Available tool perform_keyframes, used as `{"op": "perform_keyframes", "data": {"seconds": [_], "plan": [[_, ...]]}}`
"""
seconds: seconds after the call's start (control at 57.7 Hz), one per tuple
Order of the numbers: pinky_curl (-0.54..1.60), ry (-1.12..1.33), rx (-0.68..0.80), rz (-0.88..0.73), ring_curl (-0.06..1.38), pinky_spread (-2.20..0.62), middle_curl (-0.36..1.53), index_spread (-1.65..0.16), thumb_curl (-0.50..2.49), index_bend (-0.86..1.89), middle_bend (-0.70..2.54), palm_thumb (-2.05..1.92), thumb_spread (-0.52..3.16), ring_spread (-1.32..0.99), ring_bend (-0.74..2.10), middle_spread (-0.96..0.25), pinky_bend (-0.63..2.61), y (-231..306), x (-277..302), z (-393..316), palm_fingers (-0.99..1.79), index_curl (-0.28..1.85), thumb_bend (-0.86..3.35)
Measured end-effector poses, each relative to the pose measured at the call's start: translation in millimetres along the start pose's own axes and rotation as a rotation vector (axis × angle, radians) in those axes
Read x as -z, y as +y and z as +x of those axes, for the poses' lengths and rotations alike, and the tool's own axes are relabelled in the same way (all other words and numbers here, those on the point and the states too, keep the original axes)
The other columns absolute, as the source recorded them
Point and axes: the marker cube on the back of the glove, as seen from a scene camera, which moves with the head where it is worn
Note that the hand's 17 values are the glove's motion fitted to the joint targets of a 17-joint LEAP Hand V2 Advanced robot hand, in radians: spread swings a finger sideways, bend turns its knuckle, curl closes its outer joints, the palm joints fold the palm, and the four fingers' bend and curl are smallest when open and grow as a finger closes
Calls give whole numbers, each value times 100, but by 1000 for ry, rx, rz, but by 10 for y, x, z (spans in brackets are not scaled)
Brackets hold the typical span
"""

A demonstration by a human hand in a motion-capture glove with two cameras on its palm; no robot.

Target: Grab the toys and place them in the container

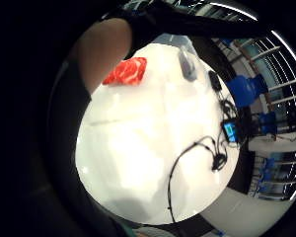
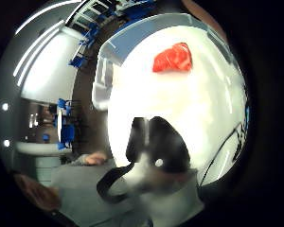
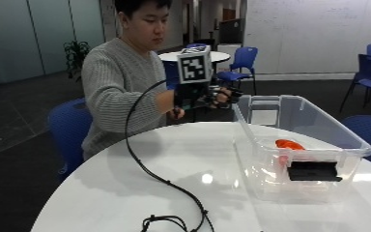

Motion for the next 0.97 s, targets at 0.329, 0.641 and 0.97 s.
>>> {"op": "perform_keyframes", "data": {"seconds": [0.329, 0.641, 0.97], "plan": [[32, 123, 59, 56, 40, 6, 33, -38, 36, 17, 16, 0, 141, -13, 22, -16, 64, 1504, -367, -132, -7, 34, -1], [32, 68, 118, 108, 40, 6, 31, -39, 33, 20, 17, 1, 143, -13, 21, -17, 59, 3129, -1162, -517, -2, 36, -1], [33, 54, 81, 43, 40, 6, 31, -40, 32, 20, 17, 3, 147, -13, 21, -18, 58, 3268, -1369, -321, -1, 39, -1]]}}
